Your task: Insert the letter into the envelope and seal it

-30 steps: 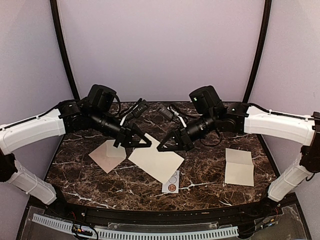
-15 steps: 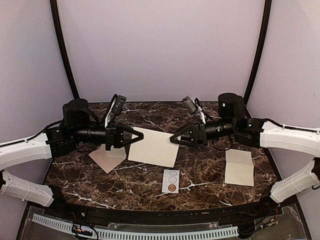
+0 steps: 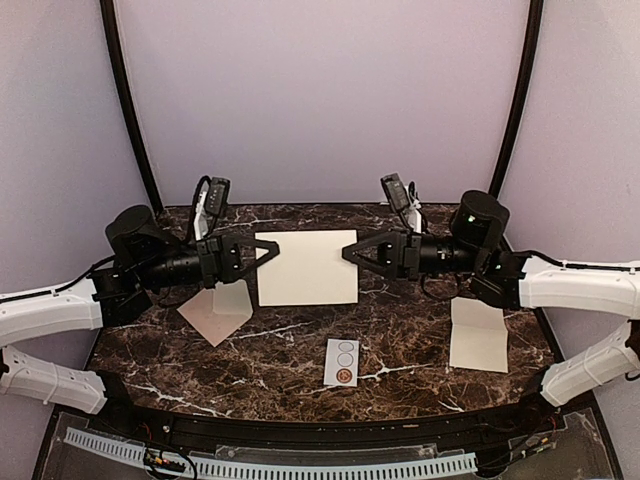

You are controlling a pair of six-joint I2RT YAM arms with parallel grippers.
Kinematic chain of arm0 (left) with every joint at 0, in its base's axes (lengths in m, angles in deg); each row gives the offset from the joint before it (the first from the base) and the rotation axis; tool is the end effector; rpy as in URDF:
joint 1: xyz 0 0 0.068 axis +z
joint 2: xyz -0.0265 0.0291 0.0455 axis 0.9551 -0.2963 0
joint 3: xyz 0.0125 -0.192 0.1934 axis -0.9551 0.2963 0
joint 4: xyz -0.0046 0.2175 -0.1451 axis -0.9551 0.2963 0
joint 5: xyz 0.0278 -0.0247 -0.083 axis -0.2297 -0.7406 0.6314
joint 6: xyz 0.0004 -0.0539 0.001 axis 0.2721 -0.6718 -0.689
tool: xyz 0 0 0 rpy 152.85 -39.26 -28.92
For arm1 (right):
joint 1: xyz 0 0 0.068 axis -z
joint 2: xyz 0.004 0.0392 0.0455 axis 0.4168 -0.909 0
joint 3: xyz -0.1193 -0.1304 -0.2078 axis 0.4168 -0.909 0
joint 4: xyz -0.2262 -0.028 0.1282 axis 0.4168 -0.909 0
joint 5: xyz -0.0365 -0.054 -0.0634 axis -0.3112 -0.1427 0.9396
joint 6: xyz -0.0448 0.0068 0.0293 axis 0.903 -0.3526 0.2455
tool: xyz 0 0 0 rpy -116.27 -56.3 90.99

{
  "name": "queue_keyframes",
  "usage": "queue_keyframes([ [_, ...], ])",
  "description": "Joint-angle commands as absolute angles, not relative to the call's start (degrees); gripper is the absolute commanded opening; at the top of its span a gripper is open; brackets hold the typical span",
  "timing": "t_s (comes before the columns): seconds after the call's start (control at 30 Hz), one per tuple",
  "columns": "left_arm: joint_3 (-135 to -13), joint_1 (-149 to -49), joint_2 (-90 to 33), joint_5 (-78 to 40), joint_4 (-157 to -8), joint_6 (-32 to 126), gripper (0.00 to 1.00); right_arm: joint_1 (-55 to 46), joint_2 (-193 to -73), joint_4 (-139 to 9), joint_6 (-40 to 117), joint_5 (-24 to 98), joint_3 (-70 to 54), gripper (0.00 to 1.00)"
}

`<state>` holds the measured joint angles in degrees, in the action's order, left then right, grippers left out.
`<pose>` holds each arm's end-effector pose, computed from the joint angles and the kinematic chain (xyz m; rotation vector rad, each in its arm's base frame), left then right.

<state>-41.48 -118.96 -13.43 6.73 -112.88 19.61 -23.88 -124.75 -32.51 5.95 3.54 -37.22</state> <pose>0.1531 -0.1883 0.3335 0.6631 1.4722 -1.5984 0.1739 0.2319 0.3208 -0.8009 1.5812 1.6909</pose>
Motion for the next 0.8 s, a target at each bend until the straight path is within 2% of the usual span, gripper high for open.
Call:
queue_keyframes([
  [0.0,-40.7,-119.2,-12.2,6.7,-116.2,18.5,0.00,-24.9,-125.3,-27.4,4.7,4.4,-35.3,0.40],
  [0.03,-40.7,-119.2,-12.3,6.8,-116.1,18.5,0.00,-25.0,-125.4,-27.4,4.8,4.6,-35.1,0.31],
  [0.1,-40.8,-119.1,-12.8,7.9,-115.7,19.0,0.00,-25.2,-125.6,-27.0,4.7,4.8,-34.9,0.02],
  [0.2,-41.5,-119.1,-13.2,10.0,-111.9,20.8,0.02,-24.9,-125.5,-26.3,4.9,4.1,-35.1,0.00],
  [0.27,-42.7,-119.0,-12.3,8.9,-105.6,23.6,0.24,-24.6,-124.7,-31.1,7.0,4.0,-34.3,0.00],
  [0.3,-43.2,-118.8,-11.2,8.2,-100.6,26.3,0.47,-24.1,-124.6,-34.4,8.8,3.9,-33.5,0.00],
  [0.33,-44.5,-118.5,-10.6,6.3,-97.7,27.6,0.56,-23.8,-124.2,-38.5,10.6,3.7,-32.7,0.00],
  [0.37,-45.3,-117.8,-9.3,4.3,-92.2,30.3,0.70,-23.4,-124.0,-42.7,12.7,3.2,-31.7,0.00],
  [0.43,-47.8,-116.2,-7.7,0.8,-83.9,34.5,0.82,-23.0,-124.1,-52.8,17.6,3.0,-28.7,0.00],
  [0.5,-50.7,-115.1,-7.2,-3.6,-75.8,38.8,0.87,-23.0,-125.1,-62.7,22.7,2.8,-25.0,0.00],
  [0.6,-56.3,-114.9,-10.2,-6.3,-66.2,45.8,0.88,-23.1,-127.8,-74.7,28.1,2.5,-20.2,0.00],
  [0.7,-60.6,-115.3,-14.1,-1.7,-62.7,49.3,0.86,-23.6,-130.3,-80.6,31.6,1.4,-17.0,0.00],
  [0.77,-62.0,-116.5,-16.6,2.4,-62.1,51.2,0.81,-24.3,-132.0,-83.7,33.7,0.9,-15.5,0.00],
])
